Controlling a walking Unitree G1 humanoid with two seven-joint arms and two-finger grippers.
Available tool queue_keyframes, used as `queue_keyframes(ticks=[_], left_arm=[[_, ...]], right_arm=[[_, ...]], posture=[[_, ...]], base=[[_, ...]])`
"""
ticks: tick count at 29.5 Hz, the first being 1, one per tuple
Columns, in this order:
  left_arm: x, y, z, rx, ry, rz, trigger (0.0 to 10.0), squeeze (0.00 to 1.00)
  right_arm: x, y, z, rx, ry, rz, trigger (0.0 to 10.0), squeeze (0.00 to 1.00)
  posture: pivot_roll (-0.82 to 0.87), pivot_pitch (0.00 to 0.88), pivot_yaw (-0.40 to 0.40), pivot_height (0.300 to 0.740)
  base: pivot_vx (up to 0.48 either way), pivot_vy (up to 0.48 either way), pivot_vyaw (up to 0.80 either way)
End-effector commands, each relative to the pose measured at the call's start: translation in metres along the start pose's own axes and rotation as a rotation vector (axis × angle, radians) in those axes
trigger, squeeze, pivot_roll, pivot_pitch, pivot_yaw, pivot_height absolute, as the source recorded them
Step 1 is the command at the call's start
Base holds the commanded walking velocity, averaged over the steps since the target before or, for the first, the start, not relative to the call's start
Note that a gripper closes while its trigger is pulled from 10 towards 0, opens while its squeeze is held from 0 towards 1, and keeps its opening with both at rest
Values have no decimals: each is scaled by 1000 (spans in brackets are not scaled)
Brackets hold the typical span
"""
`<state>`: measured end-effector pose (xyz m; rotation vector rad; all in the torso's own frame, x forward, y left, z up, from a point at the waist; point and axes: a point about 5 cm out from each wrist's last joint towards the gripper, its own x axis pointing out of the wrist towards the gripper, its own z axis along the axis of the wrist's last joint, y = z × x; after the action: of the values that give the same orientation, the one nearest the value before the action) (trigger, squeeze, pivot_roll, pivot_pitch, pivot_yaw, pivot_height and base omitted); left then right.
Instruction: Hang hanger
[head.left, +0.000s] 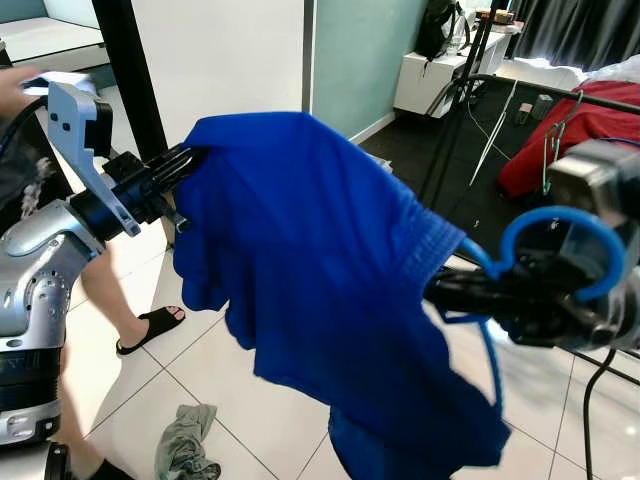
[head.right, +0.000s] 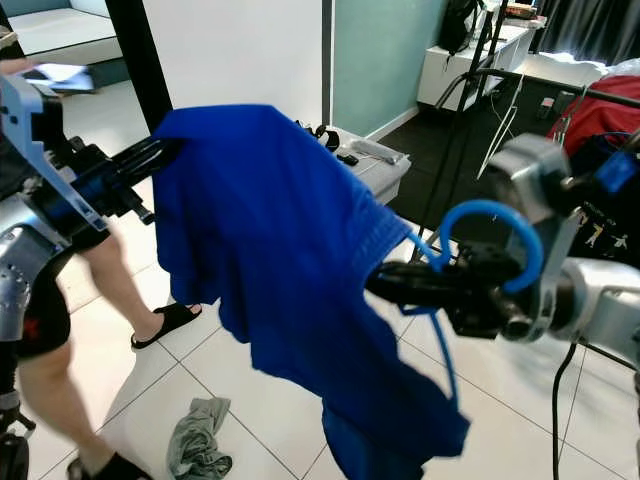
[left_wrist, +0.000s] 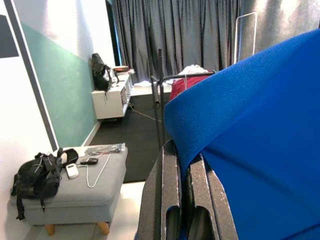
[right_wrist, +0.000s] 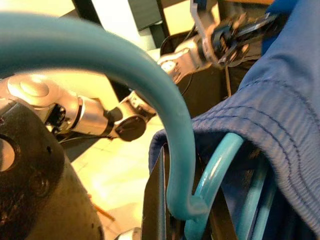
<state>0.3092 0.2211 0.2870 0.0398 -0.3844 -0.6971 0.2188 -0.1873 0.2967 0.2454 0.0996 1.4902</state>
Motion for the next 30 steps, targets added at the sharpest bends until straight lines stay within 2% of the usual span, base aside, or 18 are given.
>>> queue_keyframes(ticks=[1, 12, 21, 30], left_arm=[[-7, 7, -4, 19, 44, 29, 0, 0], [-11, 9, -17, 14, 82, 60, 0, 0], [-14, 8, -23, -7, 85, 75, 0, 0], [-14, -7, -41, -54, 116, 60, 0, 0]], right_arm=[[-2, 4, 6, -28, -9, 16, 10000, 0], [4, 9, 3, 4, -5, 86, 10000, 0], [0, 4, 15, -33, -76, 55, 10000, 0], [5, 2, 16, -38, -98, 70, 10000, 0]], posture=[[-118, 0, -11, 740], [-123, 0, -11, 740], [-120, 0, -11, 740], [-115, 0, -12, 740]], base=[[0, 0, 0], [0, 0, 0], [0, 0, 0], [0, 0, 0]])
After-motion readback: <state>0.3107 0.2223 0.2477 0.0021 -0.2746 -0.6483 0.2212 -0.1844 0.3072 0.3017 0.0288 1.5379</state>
